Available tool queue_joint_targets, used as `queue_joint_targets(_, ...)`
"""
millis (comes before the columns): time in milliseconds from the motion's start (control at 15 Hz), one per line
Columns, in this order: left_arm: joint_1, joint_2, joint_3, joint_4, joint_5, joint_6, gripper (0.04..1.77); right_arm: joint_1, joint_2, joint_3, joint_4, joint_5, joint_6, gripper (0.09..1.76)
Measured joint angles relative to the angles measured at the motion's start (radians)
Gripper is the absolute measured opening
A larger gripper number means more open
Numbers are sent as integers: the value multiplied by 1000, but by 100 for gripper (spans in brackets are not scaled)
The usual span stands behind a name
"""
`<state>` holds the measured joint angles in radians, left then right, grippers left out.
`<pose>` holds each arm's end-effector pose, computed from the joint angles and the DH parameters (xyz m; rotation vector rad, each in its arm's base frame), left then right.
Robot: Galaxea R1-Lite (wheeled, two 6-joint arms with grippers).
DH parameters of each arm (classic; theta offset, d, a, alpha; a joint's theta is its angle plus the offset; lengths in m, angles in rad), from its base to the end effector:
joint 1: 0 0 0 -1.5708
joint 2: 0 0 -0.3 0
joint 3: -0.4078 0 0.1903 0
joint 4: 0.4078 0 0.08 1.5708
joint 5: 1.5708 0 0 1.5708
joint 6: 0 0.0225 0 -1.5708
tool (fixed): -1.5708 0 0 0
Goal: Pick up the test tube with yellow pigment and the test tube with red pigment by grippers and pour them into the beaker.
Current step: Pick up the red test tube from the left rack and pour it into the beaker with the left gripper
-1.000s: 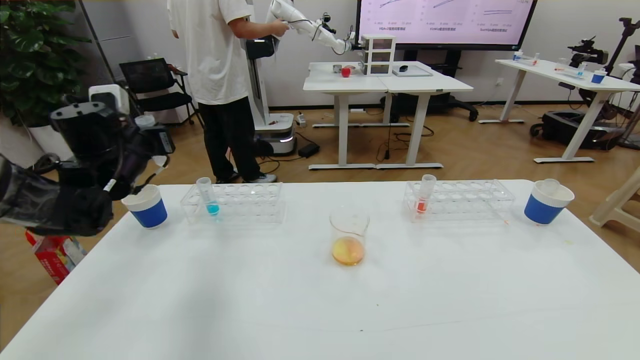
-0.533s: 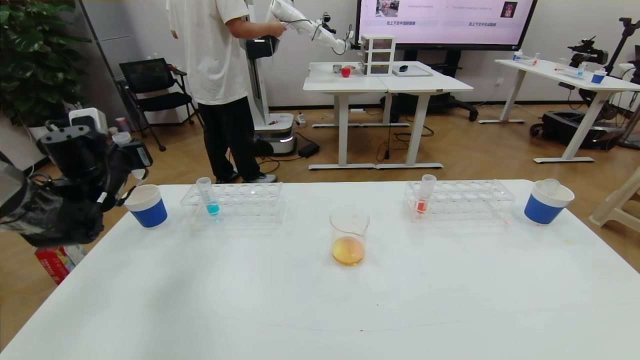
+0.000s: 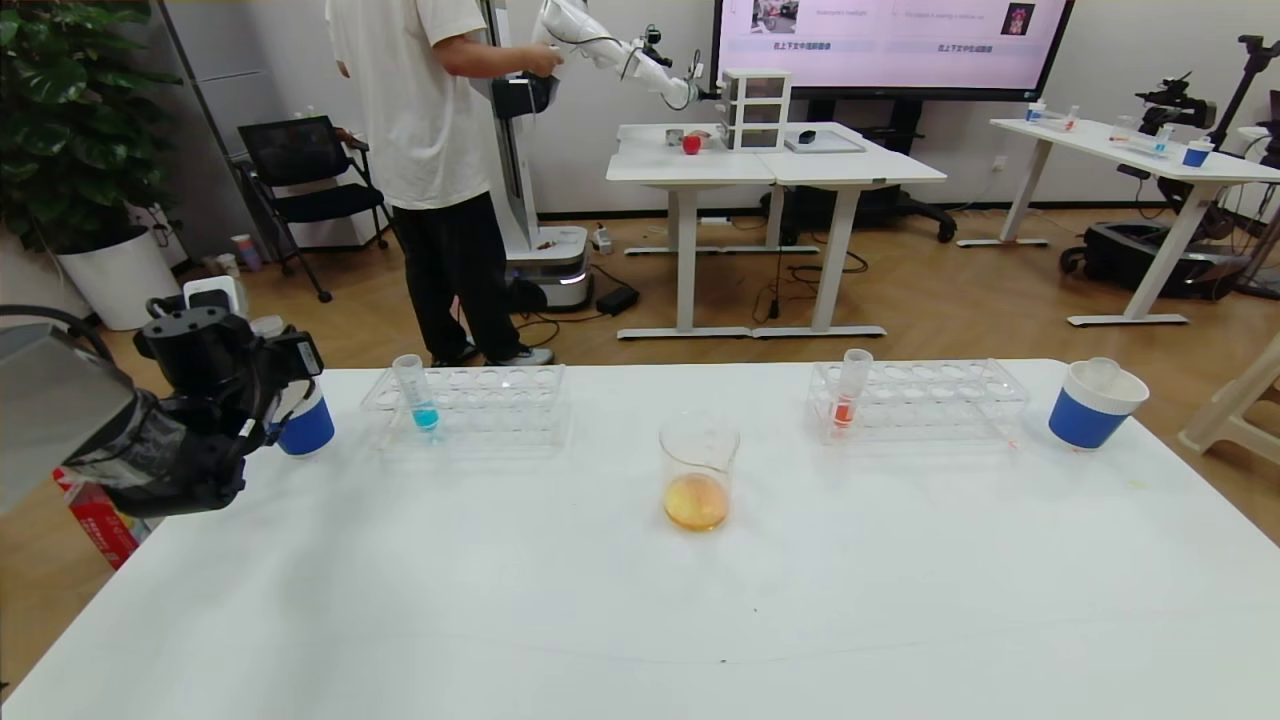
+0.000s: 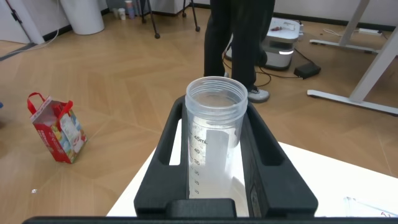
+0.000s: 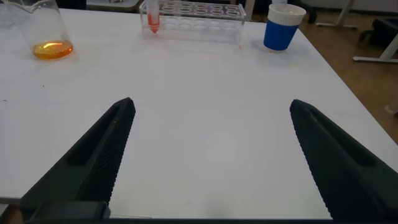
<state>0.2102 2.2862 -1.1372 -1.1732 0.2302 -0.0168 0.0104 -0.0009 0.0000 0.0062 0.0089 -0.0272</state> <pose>0.4283 0.0966 0.1004 -0.0168 -0.0281 0.4402 -0.0229 0.0000 0.0748 -0.0272 0.0050 0.0194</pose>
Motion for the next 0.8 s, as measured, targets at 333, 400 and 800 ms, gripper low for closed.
queue_joint_targets(333,1,11,1,1,0,-31,50,0,0,0,0,0,0,174)
queue_joint_targets(400,1,10,5,0,0,-34,50,0,0,0,0,0,0,174)
queue_joint_targets(800,4,2,13,-19,1,-27,167,0,0,0,0,0,0,174)
